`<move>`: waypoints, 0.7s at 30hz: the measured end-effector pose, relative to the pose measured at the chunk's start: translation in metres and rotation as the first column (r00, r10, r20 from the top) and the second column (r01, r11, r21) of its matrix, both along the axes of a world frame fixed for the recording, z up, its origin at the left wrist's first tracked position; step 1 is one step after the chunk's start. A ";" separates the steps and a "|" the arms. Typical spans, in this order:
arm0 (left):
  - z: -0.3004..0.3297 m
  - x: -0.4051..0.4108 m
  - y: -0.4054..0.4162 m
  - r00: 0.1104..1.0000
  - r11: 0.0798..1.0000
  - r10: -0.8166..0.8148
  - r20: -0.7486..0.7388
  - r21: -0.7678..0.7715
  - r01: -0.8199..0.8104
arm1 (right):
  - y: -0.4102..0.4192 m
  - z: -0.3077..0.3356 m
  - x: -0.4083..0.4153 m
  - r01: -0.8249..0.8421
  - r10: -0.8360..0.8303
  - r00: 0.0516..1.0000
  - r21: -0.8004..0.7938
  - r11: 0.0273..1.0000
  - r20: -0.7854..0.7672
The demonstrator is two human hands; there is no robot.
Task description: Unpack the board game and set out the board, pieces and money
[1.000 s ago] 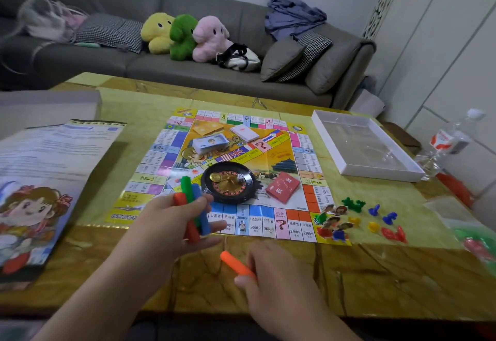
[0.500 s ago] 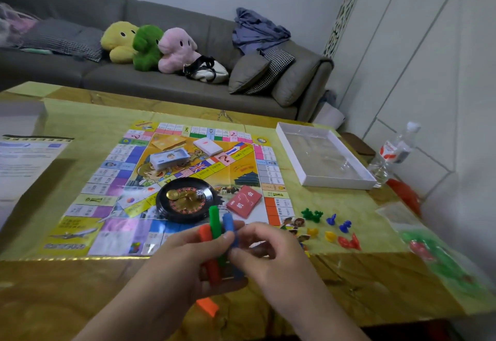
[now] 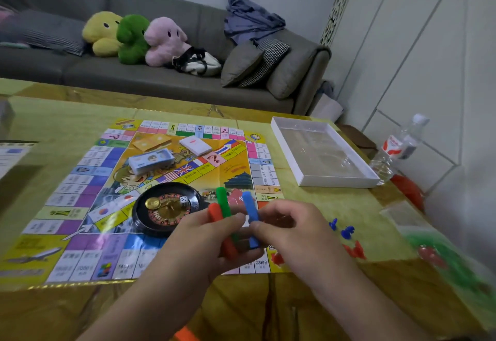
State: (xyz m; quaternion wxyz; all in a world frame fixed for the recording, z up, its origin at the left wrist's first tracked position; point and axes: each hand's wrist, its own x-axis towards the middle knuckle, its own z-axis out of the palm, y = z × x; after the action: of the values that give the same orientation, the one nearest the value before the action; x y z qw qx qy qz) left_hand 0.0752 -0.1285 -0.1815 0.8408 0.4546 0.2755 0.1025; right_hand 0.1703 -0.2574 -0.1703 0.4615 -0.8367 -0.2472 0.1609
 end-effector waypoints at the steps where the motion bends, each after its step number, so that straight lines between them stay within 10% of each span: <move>1: -0.003 0.002 -0.001 1.000 1.000 0.006 -0.014 0.029 -0.005 | 0.001 -0.003 0.002 -0.008 0.008 1.000 -0.017 1.000 -0.016; 14: -0.015 -0.002 0.000 0.998 1.000 -0.004 -0.064 0.019 0.005 | -0.002 -0.015 0.003 0.087 -0.045 0.979 0.204 0.975 -0.201; 21: -0.018 -0.012 -0.001 0.991 0.961 -0.086 -0.106 0.253 0.110 | -0.004 -0.021 -0.003 0.010 0.002 0.995 0.125 0.992 -0.095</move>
State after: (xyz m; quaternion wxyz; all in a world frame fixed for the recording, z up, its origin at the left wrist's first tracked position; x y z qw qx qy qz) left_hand 0.0636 -0.1299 -0.1994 0.7647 0.5775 0.2761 0.0743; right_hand 0.1674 -0.2610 -0.1916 0.5248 -0.7979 -0.2328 0.1839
